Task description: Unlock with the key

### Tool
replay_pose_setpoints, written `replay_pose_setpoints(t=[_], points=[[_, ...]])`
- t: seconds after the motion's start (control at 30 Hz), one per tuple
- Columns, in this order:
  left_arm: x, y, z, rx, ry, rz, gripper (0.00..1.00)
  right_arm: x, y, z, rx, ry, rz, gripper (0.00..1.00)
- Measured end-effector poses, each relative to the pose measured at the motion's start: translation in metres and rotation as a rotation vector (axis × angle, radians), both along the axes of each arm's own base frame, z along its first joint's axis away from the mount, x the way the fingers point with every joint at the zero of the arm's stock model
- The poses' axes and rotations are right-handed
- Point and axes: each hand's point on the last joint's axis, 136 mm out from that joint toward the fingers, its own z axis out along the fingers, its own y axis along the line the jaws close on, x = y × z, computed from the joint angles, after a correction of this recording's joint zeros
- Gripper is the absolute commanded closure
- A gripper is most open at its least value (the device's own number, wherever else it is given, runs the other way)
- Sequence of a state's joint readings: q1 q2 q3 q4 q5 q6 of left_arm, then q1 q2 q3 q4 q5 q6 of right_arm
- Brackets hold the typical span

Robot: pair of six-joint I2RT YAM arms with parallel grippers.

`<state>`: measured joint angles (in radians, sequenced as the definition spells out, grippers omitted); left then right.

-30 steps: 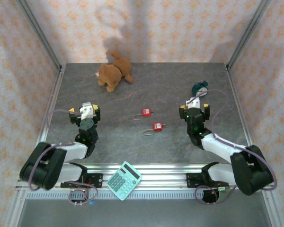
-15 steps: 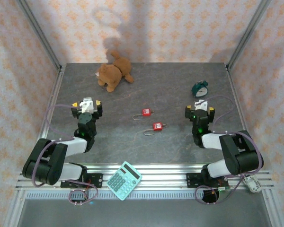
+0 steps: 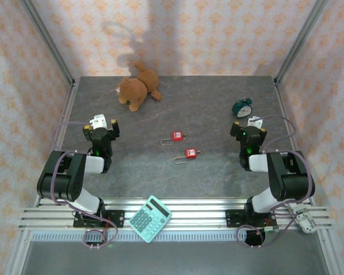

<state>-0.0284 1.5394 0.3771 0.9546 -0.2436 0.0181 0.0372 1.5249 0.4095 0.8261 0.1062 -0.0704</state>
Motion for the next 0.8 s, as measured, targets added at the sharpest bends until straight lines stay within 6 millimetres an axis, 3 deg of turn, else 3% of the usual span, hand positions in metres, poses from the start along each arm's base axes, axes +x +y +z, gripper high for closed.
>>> replay_pose_setpoints(t=[0.8], points=[[-0.002, -0.001, -0.007, -0.018, 0.025, -0.003, 0.0, -0.001, 0.005, -0.009, 0.035, 0.039, 0.031, 0.01]])
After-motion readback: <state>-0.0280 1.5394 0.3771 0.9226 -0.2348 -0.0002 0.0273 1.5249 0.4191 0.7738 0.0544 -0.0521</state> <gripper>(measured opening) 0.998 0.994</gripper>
